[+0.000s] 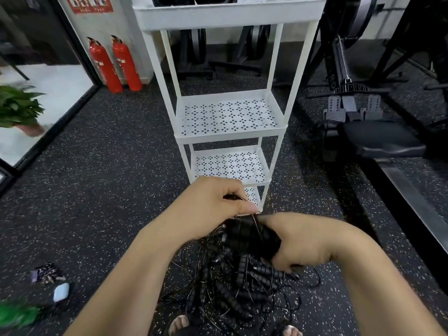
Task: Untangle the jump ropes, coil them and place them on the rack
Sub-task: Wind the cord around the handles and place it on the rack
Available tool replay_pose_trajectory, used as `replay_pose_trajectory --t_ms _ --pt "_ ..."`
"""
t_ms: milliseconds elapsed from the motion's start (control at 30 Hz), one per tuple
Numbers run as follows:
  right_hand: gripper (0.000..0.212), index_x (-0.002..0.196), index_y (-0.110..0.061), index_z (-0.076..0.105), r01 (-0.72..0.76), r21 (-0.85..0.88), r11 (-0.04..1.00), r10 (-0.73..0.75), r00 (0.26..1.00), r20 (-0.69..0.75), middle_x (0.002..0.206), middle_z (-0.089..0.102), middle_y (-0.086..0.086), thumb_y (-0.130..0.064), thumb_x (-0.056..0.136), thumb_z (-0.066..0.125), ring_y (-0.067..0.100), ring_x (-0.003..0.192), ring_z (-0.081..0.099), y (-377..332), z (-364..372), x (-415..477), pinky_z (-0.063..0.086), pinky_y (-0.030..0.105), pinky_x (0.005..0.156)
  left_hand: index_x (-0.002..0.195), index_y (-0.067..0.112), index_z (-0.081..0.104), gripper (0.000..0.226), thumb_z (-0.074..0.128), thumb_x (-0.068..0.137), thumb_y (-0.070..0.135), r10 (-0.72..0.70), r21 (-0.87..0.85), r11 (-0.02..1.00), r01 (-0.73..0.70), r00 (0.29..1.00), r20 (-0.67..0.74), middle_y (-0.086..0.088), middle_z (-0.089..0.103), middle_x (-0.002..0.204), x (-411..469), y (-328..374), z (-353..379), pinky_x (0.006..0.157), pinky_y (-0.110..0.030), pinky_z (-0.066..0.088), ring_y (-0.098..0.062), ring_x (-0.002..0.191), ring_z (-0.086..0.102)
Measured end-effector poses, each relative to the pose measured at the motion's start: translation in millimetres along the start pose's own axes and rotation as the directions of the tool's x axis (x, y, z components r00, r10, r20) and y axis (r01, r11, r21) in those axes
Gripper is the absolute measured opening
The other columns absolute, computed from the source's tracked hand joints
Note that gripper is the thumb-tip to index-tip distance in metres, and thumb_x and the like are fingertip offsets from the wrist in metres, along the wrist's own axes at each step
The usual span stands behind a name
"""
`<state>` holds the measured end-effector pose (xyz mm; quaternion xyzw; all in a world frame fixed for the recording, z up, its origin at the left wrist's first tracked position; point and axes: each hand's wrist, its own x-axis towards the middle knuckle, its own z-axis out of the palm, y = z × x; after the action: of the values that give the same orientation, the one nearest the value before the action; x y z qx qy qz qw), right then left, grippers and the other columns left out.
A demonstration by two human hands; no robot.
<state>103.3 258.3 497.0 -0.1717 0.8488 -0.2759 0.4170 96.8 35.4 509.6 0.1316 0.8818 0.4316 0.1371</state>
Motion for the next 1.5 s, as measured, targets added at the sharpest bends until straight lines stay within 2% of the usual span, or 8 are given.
replay_pose_trajectory --t_ms 333,467,567,667,833,1033,1300,1500 --pt "0.040 0.118 -0.013 0.059 0.268 0.335 0.903 -0.286 0.958 0.003 0.109 0.077 0.010 0.012 0.090 0.073 0.019 0.075 0.066 -20 -5 -37 0.055 0.032 0.058 0.079 0.020 0.072 0.017 0.077 0.091 0.030 -0.008 -0.446 0.893 0.060 0.993 0.117 0.003 0.060 0.069 7 -13 -7 0.057 -0.020 0.042 -0.008 0.059 0.050" --pt "0.050 0.125 -0.020 0.061 0.375 0.440 0.816 -0.342 0.927 -0.155 0.108 0.077 0.011 0.014 0.091 0.074 0.022 0.074 0.066 -24 -12 -48 0.055 0.031 0.058 0.087 0.014 0.072 0.029 0.052 0.107 0.008 -0.044 -0.474 0.878 0.063 0.998 0.052 -0.011 0.071 0.088 7 -12 2 0.069 -0.023 0.052 -0.017 0.083 0.065" --pt "0.050 0.126 -0.008 0.055 0.432 0.502 0.749 -0.298 0.897 -0.328 0.105 0.077 0.014 0.016 0.088 0.076 0.025 0.072 0.064 -25 -14 -49 0.055 0.035 0.058 0.102 -0.010 0.061 0.021 0.051 0.108 0.007 -0.111 -0.447 0.889 0.099 0.994 0.001 -0.024 0.055 0.080 9 -8 17 0.061 -0.029 0.036 -0.028 0.074 0.043" --pt "0.052 0.125 0.000 0.049 0.489 0.548 0.679 -0.171 0.831 -0.530 0.102 0.076 0.022 0.018 0.084 0.077 0.026 0.066 0.063 -24 -16 -44 0.052 0.035 0.052 0.084 0.027 0.072 0.037 0.049 0.113 0.031 -0.129 -0.505 0.855 0.112 0.992 0.002 0.000 0.040 0.061 12 5 28 0.052 -0.026 0.025 -0.016 0.054 0.031" --pt "0.052 0.119 -0.005 0.046 0.528 0.524 0.668 0.055 0.667 -0.743 0.098 0.077 0.020 0.013 0.083 0.080 0.025 0.063 0.064 -12 -23 -29 0.052 0.039 0.052 0.082 0.038 0.059 0.034 0.045 0.112 0.048 -0.007 -0.078 0.997 0.006 1.000 -0.011 0.016 0.047 0.059 9 11 34 0.054 -0.026 0.034 -0.003 0.053 0.040" --pt "0.050 0.103 -0.029 0.044 0.241 0.384 0.892 0.176 0.596 -0.784 0.087 0.073 0.009 -0.006 0.079 0.081 0.029 0.061 0.069 12 -18 -2 0.057 0.045 0.053 0.093 0.039 0.068 0.029 0.048 0.110 0.052 0.022 0.147 0.989 -0.026 0.999 0.025 0.013 0.055 0.061 6 10 31 0.061 -0.033 0.041 -0.005 0.056 0.046" --pt "0.043 0.100 -0.027 0.042 -0.076 0.014 0.997 0.073 0.867 -0.493 0.086 0.068 0.002 -0.011 0.080 0.077 0.023 0.073 0.067 5 -13 4 0.051 0.036 0.057 0.074 0.034 0.067 0.033 0.070 0.095 0.059 0.021 0.192 0.981 -0.013 0.999 -0.042 0.012 0.059 0.059 2 5 11 0.058 -0.031 0.039 -0.003 0.052 0.046" --pt "0.054 0.104 -0.034 0.050 0.041 -0.023 0.999 -0.043 0.993 -0.112 0.089 0.075 0.005 0.001 0.073 0.077 0.020 0.069 0.065 -4 -7 -11 0.050 0.036 0.055 0.074 0.022 0.075 0.036 0.095 0.069 0.051 -0.011 -0.036 0.999 0.013 0.998 0.068 0.009 0.055 0.056 -1 4 2 0.055 -0.026 0.033 -0.010 0.054 0.044"
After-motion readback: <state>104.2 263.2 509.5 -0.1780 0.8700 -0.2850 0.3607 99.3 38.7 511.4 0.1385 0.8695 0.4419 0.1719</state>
